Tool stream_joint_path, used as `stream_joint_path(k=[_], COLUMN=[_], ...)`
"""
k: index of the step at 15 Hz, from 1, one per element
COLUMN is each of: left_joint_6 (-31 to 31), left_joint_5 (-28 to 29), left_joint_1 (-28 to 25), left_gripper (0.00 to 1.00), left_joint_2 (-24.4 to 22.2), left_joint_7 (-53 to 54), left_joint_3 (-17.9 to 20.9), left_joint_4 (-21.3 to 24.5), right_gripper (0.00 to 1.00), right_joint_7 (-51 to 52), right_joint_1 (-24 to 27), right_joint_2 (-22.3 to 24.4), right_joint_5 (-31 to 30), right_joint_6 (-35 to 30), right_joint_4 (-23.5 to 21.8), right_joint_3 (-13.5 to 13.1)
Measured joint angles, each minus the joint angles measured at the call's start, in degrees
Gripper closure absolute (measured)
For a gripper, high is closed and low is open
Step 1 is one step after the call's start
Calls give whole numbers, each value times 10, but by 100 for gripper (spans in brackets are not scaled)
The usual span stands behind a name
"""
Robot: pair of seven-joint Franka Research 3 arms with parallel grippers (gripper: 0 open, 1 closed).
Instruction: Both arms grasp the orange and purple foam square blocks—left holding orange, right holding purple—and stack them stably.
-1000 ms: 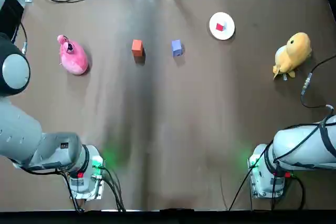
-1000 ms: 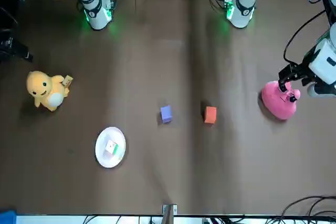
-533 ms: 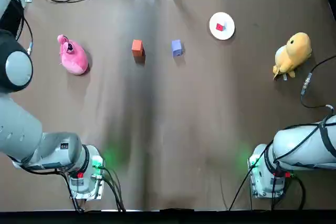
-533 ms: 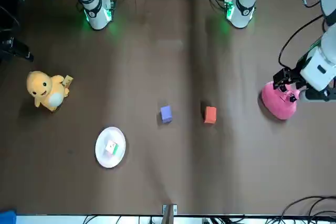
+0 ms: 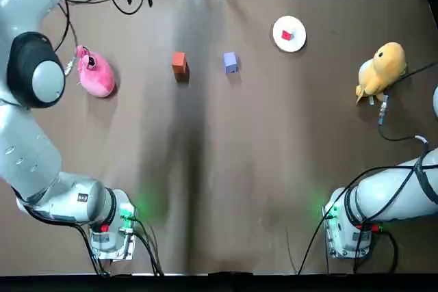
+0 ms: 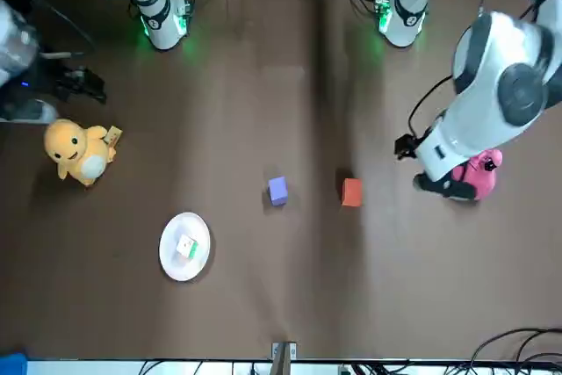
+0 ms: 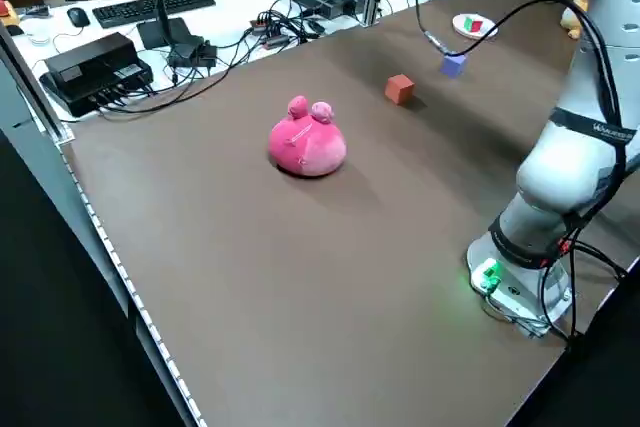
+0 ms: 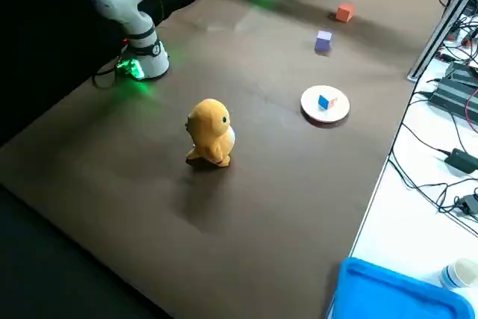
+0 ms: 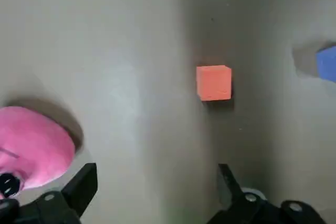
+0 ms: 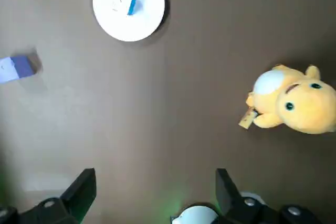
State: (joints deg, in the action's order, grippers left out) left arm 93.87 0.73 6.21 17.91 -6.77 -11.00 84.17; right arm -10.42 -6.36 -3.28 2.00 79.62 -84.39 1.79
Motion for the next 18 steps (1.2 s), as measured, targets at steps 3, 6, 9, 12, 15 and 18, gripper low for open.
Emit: stream_joint_path(k=[3,6,9,12,15,18], left_joint_6=[0,-2,-4,-5,-5,-6], left_joint_5=[-3,-85,-109,-142,-191,-260], left_joint_1=[-3,-11,-31,-60,-79,-102], left_gripper=[0,0,0,0,0,0], left_joint_2=[11,11,15,34,52,70], left_joint_7=[11,69,154,253,349,456], left_joint_3=[-8,-9,-9,-9,-9,-9], left_joint_4=[-11,-16,-15,-15,-15,-15], right_gripper=[0,0,0,0,0,0], right_joint_7=[-64,-224,-367,-501,-609,-691], right_joint_1=[-44,-114,-161,-190,-210,-224], right_joint_2=[-31,-88,-134,-174,-201,-224], right_joint_5=[0,1,1,1,2,36], right_joint_6=[40,121,174,238,269,290], right_joint_4=[-5,-8,-9,-9,-8,-8], right_joint_3=[0,0,0,0,0,0])
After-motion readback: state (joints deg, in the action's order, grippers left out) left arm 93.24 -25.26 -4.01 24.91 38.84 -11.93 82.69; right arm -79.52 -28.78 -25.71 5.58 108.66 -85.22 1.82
